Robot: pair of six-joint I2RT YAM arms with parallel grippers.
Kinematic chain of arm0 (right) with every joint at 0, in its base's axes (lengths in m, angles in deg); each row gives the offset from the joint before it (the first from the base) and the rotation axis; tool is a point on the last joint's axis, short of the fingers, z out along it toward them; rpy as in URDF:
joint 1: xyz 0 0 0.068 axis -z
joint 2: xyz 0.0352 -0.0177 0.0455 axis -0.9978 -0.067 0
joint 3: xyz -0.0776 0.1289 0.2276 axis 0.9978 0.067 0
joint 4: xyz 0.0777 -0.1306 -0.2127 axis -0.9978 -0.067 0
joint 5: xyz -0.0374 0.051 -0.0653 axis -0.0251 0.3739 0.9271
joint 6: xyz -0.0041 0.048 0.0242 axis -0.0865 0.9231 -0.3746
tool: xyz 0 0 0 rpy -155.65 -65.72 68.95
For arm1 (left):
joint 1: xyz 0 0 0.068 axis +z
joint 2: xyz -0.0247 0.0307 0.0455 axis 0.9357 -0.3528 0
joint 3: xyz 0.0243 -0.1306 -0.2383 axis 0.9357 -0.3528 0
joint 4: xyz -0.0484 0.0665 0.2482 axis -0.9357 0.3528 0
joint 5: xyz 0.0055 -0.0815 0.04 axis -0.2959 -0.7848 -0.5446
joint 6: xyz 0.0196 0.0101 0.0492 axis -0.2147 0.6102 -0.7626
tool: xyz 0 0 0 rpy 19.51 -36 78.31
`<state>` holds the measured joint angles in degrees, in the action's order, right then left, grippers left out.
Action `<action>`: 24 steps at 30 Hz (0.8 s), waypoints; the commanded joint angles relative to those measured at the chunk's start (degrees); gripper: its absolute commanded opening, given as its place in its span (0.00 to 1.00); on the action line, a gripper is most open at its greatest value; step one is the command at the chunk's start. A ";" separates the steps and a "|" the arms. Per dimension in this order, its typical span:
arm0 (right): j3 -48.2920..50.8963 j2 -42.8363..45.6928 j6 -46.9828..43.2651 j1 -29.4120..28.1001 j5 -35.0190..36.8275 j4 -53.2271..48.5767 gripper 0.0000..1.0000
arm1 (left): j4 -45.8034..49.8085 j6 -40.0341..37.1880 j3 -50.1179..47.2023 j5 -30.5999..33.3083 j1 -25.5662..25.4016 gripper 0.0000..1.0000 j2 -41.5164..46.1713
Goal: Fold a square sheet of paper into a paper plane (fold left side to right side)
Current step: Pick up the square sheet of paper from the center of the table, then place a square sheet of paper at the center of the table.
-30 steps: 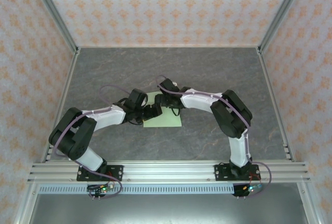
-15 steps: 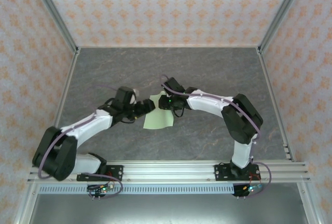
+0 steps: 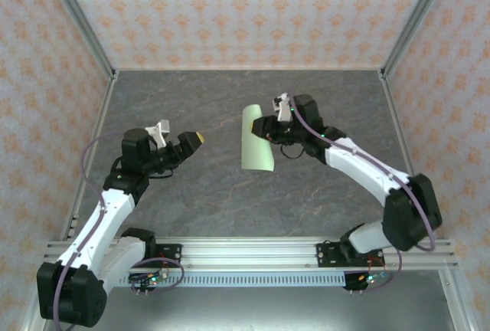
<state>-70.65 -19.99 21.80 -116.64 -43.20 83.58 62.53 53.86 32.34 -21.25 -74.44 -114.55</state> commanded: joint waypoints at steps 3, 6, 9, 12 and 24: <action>-6.55 6.32 1.11 0.17 -13.39 4.19 0.33 | -9.75 4.92 6.73 -7.68 0.27 1.00 2.23; -10.36 7.98 3.20 -0.02 -16.70 6.03 0.32 | -14.89 7.60 9.90 -9.14 0.18 1.00 2.05; -13.94 9.07 4.05 -1.16 -18.34 7.04 0.32 | -18.09 8.97 12.84 -9.78 -0.35 1.00 2.09; -17.00 9.32 4.46 -3.18 -18.89 7.50 0.32 | -19.50 8.25 15.58 -9.70 -2.64 1.00 2.06; -18.66 10.81 4.33 -6.72 -17.12 9.11 0.32 | -19.03 3.22 20.94 -8.56 -12.29 0.89 0.47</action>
<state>-88.77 -11.51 26.45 -123.15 -60.38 90.27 46.35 58.45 51.77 -29.01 -86.25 -114.17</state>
